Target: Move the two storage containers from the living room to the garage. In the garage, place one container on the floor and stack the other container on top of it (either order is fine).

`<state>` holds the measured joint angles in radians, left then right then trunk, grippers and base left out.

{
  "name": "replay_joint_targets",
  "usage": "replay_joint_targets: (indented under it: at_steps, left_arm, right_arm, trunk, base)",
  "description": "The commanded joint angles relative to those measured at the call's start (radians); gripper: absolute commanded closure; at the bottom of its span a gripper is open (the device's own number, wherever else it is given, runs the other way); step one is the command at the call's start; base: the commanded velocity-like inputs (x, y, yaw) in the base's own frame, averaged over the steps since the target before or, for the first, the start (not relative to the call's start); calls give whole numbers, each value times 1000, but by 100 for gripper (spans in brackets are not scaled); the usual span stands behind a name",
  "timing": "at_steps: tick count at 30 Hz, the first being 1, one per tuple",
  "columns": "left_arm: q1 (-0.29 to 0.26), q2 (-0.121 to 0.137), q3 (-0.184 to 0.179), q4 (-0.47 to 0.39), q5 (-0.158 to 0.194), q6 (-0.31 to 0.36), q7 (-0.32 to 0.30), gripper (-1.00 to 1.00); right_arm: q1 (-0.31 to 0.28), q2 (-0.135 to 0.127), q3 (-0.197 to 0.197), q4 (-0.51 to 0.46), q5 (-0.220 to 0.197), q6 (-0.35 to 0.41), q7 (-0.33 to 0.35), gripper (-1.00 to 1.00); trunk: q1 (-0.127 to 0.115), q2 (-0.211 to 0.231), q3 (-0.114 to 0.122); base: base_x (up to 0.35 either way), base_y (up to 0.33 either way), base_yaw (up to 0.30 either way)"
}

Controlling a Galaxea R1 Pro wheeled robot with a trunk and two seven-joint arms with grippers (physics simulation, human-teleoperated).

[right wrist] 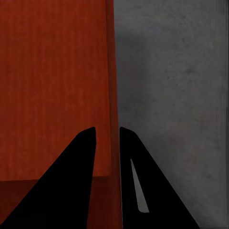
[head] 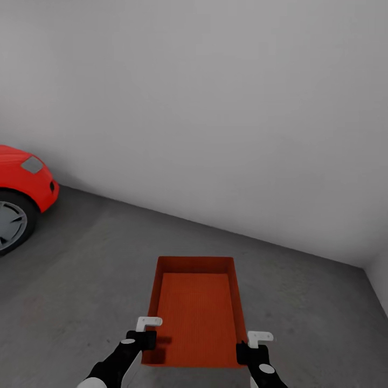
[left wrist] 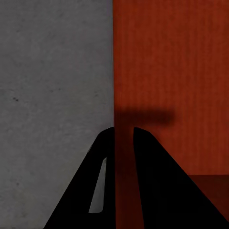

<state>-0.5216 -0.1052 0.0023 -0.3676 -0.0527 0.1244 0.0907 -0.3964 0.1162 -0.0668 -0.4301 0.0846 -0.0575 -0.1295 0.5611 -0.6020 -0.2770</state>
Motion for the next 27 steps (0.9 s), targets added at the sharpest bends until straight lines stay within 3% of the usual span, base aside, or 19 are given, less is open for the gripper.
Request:
replay_joint_targets:
  at_steps: [1,27]
  left_arm:
    - [0,-31,-16,-5,-1,6,-39,100]
    - [0,-31,-16,-7,-1,6,-39,100]
  right_arm:
    - [-1,2,-15,4,3,10,-15,100]
    - [-1,2,-15,4,3,10,-15,100]
  trunk:
    - [0,-1,-1]
    - [0,-1,-1]
  base:
    - [0,0,-236]
    - [0,0,-231]
